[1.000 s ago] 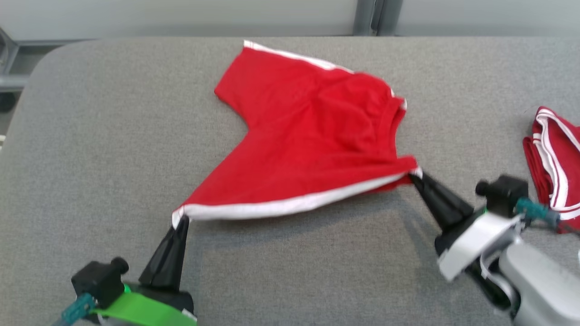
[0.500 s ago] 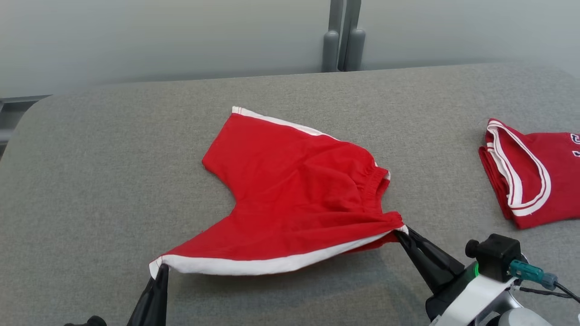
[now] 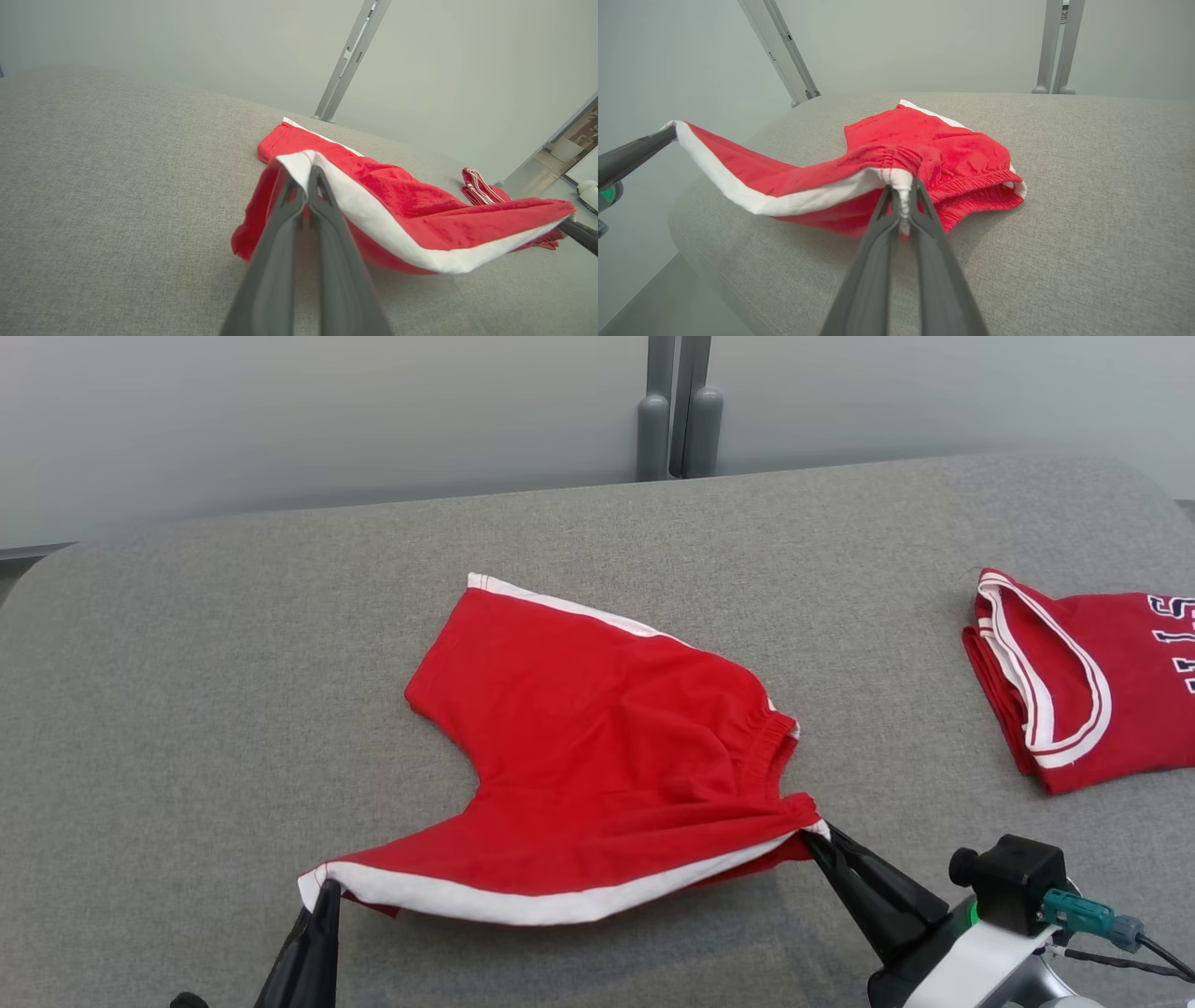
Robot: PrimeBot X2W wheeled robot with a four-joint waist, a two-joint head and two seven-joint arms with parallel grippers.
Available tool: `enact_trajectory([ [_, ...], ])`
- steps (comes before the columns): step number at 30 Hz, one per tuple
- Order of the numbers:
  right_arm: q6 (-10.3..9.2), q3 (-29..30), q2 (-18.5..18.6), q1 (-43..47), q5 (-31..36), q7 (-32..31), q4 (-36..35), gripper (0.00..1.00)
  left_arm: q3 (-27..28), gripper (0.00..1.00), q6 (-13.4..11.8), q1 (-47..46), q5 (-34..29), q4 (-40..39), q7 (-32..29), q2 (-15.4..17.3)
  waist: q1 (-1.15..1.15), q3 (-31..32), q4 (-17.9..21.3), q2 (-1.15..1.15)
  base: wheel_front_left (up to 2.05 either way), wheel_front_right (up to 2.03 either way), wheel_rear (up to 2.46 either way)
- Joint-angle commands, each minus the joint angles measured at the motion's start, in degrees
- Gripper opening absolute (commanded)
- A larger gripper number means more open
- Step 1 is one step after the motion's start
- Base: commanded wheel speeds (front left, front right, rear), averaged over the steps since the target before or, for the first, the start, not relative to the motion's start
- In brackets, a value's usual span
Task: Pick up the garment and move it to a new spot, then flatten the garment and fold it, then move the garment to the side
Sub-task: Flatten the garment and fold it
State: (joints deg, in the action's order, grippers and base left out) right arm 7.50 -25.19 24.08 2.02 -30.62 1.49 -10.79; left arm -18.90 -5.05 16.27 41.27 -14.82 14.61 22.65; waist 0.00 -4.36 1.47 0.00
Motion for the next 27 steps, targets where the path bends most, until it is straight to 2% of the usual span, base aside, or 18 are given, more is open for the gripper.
enact_trajectory([
  [1, -0.03, 0.0, -0.1, -0.6, 0.1, 0.1, 1.3, 0.00, -0.1, 0.00, 0.3, -1.1, -0.3, 0.4, -0.2, 0.1, 0.00, -0.1, -0.2, 0.00, 0.00, 0.00, 0.00],
  [9, -0.03, -0.3, -1.1, -1.7, -0.9, 0.5, 5.7, 0.00, 0.1, 0.00, 0.7, -3.8, 0.6, 2.7, -0.4, -0.3, 0.00, -0.8, -0.8, 0.00, 0.00, 0.00, 0.00],
  [15, -0.03, 1.0, -3.2, -3.0, -0.9, -0.5, 8.1, 0.00, -0.5, 0.00, 4.0, -11.6, 1.3, 8.5, -1.4, -0.8, 0.00, -1.7, -0.8, 0.00, 0.00, 0.00, 0.00],
  [20, -0.03, 2.5, -6.0, -5.0, 0.0, -2.4, 9.3, 0.00, -1.6, 0.00, 6.9, -20.8, 0.4, 16.5, -2.4, -1.1, 0.00, -3.2, 0.3, 0.00, 0.00, 0.00, 0.00],
  [27, -0.03, 3.1, -9.0, -7.8, 0.9, -4.3, 10.2, 0.00, -2.9, 0.00, 9.4, -32.5, -1.0, 26.3, -4.1, -1.2, 0.00, -6.1, 2.5, 0.00, 0.00, 0.00, 0.00],
])
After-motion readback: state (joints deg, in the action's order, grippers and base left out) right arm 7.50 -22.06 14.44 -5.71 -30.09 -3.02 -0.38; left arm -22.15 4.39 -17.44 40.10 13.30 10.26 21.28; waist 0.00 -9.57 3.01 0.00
